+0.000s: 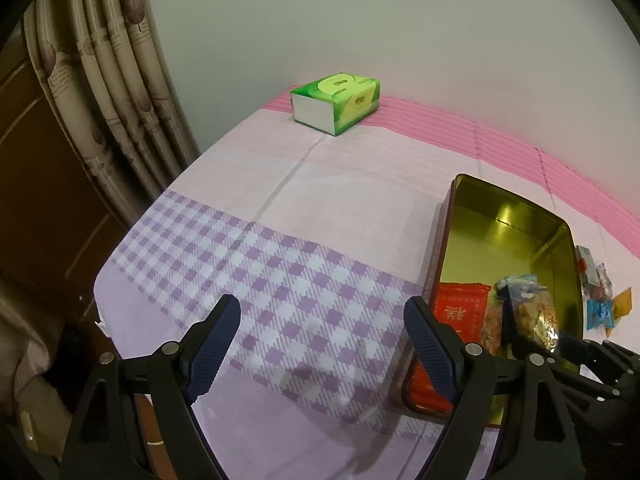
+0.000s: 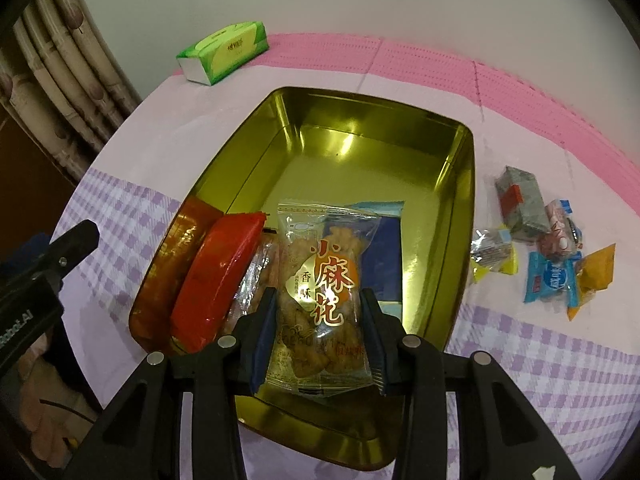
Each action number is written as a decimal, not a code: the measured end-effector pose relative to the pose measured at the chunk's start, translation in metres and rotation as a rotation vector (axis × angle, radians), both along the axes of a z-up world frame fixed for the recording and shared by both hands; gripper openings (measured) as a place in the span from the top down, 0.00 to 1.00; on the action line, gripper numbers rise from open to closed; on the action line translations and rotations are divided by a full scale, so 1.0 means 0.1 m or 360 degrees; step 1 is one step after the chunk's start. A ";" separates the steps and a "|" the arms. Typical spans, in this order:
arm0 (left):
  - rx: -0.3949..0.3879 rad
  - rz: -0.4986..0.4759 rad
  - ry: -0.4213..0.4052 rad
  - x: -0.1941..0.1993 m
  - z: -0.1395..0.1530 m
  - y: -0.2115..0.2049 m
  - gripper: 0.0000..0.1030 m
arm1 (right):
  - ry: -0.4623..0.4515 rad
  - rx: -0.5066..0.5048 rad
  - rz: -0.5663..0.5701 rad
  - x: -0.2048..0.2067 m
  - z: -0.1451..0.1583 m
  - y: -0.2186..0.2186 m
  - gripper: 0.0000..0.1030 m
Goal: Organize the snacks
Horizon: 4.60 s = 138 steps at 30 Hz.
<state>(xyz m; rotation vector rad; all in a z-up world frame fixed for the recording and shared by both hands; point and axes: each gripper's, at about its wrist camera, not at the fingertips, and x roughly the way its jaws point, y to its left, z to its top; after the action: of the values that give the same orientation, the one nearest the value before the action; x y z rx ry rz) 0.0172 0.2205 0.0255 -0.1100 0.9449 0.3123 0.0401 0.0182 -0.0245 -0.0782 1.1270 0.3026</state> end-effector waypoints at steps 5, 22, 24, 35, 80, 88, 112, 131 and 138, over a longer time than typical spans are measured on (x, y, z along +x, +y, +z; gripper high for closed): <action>-0.0004 0.0005 0.0001 0.01 0.00 0.00 0.18 | 0.0034 -0.0002 -0.0014 0.03 -0.07 -0.02 0.64; -0.0002 -0.0001 0.0012 0.00 -0.03 -0.02 0.18 | 0.0062 0.0033 0.0031 -0.01 -0.09 0.02 0.57; -0.0003 -0.0006 0.0015 0.01 -0.04 -0.03 0.18 | 0.0054 0.0037 0.0035 -0.03 -0.07 0.02 0.55; -0.0003 -0.0010 0.0020 0.02 -0.07 -0.05 0.18 | -0.0049 0.0074 0.0047 -0.13 0.16 -0.08 0.47; 0.0060 -0.0181 0.0039 0.08 -0.21 -0.28 0.18 | -0.0292 0.0060 -0.0517 0.43 -0.35 -2.45 0.41; 0.0101 -0.0245 0.0025 0.06 -0.15 -0.49 0.18 | -0.0328 0.0127 -0.0474 0.39 -0.34 -2.56 0.49; -0.0015 -0.0686 -0.0002 0.20 0.07 -1.78 0.18 | -0.0278 0.0185 -0.0375 0.04 -0.33 -2.69 0.44; -0.0052 -0.0854 0.0058 0.32 0.01 -2.31 0.18 | -0.0274 0.0062 -0.0304 0.05 -0.33 -2.64 0.50; -0.0107 -0.0936 0.0102 0.39 -0.07 -2.56 0.18 | -0.0368 -0.0026 -0.0439 0.11 -0.34 -2.98 0.51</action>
<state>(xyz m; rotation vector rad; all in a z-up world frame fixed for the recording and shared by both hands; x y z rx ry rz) 0.0558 -0.0353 0.0188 0.1183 1.0076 -0.2608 0.0511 -0.2803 -0.0583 0.0282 0.8973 0.0363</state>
